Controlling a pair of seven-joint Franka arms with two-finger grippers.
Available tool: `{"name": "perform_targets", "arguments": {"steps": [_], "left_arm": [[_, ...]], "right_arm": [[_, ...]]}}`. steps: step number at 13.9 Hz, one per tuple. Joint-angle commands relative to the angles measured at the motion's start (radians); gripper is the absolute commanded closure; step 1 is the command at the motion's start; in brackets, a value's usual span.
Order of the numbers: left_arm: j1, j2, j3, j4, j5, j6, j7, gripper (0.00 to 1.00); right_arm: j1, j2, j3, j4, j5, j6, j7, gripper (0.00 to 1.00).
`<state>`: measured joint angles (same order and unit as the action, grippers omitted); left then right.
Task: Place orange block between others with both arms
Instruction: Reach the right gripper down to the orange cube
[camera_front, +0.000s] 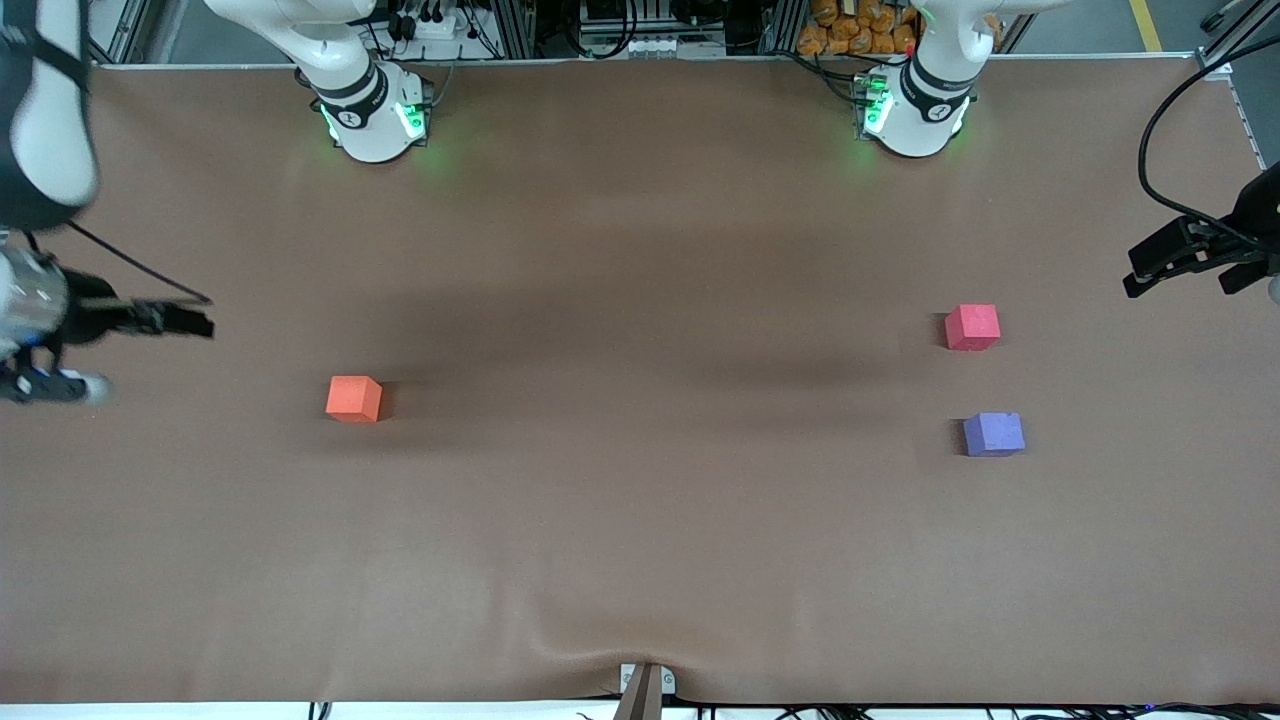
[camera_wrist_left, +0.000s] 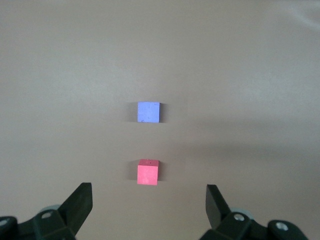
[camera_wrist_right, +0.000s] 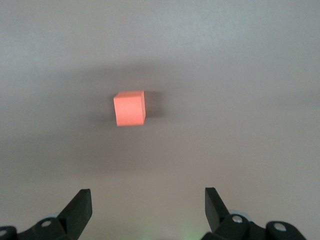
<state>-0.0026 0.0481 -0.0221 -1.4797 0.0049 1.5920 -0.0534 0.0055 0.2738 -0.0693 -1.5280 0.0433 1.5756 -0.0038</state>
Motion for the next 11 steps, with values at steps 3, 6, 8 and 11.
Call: {"name": "perform_targets", "arguments": {"steps": [3,6,8,11], "left_arm": [[0.007,-0.002,-0.006,-0.002,-0.008,-0.012,0.003,0.0],[0.007,-0.002,-0.006,-0.004,-0.008,-0.012,-0.002,0.0],[0.007,0.003,-0.006,-0.005,-0.008,-0.012,-0.002,0.0],[0.006,0.001,-0.006,-0.004,-0.008,-0.014,-0.002,0.0]], "right_arm": [[0.042,0.048,-0.001,-0.197,0.012,0.306,0.005,0.0],[0.056,0.088,-0.001,-0.299,0.012,0.484,0.013,0.0],[0.071,0.142,-0.001,-0.3,0.016,0.526,0.015,0.0],[0.079,0.197,-0.001,-0.304,0.018,0.575,0.015,0.0]]}}
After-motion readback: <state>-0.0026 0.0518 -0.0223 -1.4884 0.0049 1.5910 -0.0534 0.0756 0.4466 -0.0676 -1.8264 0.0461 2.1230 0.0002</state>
